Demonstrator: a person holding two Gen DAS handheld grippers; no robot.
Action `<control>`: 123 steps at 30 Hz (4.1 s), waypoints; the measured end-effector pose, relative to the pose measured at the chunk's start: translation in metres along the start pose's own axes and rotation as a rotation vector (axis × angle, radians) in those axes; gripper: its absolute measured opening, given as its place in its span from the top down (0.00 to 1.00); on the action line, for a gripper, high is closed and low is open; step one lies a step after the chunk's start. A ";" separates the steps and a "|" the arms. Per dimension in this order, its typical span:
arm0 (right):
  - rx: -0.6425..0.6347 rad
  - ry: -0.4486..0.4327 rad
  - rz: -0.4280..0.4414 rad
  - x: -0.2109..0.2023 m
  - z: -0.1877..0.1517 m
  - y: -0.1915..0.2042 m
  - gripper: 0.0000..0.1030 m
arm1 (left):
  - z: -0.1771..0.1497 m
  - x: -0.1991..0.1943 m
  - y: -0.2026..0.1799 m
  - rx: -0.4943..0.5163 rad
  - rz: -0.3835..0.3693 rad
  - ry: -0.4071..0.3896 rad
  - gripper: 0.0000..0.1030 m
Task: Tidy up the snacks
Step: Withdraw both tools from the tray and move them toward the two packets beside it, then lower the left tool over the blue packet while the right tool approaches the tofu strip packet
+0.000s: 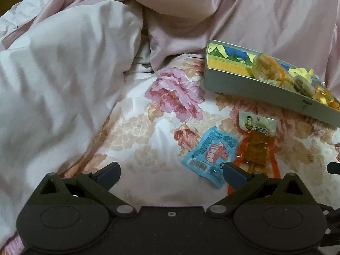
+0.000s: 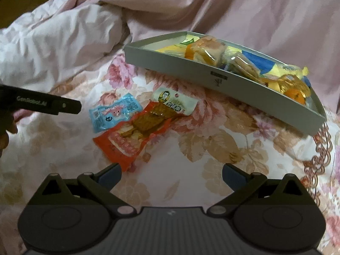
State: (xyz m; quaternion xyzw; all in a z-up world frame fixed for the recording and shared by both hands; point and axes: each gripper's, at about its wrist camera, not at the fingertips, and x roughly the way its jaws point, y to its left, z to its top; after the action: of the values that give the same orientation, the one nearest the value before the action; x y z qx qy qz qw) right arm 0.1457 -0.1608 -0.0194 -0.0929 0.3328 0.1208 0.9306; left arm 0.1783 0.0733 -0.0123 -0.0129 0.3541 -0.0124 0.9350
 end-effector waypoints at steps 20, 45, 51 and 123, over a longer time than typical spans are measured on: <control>0.175 0.164 0.099 0.091 0.048 0.030 0.00 | 0.016 0.031 0.029 -0.128 -0.060 -0.001 0.01; 0.142 0.079 0.013 0.063 0.015 -0.003 0.00 | 0.005 0.041 -0.005 0.175 -0.078 -0.011 0.01; 0.207 0.063 0.026 0.068 0.026 -0.015 0.00 | -0.001 0.046 -0.023 0.318 -0.107 -0.031 0.01; -0.109 0.026 0.112 0.058 0.000 -0.027 0.31 | -0.005 0.056 -0.048 0.325 -0.281 0.097 0.35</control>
State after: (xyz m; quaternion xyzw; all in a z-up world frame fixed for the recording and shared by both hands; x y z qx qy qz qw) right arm 0.1967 -0.1775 -0.0538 -0.1264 0.3425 0.1896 0.9115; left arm 0.2167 0.0233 -0.0514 0.0894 0.3869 -0.2001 0.8957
